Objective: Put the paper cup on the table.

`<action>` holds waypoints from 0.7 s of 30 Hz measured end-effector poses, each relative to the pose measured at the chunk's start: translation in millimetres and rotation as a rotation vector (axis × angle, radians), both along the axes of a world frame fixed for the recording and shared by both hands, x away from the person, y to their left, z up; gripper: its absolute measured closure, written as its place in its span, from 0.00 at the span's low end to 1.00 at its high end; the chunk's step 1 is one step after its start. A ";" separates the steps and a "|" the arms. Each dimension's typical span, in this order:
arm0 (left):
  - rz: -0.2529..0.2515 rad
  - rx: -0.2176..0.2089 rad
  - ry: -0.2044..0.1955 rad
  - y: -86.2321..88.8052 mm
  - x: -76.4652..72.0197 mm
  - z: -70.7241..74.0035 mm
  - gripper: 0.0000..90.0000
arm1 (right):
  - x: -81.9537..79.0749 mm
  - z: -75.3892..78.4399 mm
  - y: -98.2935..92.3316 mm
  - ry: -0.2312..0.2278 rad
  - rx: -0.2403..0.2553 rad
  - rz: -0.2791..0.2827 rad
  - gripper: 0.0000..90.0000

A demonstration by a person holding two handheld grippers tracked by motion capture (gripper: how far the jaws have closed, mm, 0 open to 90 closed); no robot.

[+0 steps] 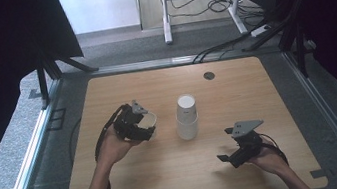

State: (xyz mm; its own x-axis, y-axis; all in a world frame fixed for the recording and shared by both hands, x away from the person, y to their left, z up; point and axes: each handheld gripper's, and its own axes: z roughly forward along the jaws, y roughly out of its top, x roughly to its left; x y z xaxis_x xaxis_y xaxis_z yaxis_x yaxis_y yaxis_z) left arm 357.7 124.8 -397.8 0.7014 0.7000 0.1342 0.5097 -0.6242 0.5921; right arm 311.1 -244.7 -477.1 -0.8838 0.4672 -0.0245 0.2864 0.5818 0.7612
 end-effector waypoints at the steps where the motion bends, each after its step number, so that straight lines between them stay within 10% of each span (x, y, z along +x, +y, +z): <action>1: 0.003 0.009 0.002 1.0 1.9 -1.1 0.32 | 0.1 0.0 -0.1 0.001 -0.002 0.001 0.00; 21: 0.146 0.006 0.015 9.3 26.2 -34.4 0.30 | 1.1 -4.1 -1.3 -0.002 -0.028 -0.013 0.03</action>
State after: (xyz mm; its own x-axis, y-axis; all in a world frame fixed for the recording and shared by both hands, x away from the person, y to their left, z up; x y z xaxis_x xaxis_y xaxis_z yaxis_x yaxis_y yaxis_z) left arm 383.9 134.1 -432.3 0.5940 0.7941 0.1291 0.6043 -0.5463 0.5800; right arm 312.2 -246.0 -481.2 -0.8775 0.4780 -0.0395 0.2928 0.5992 0.7452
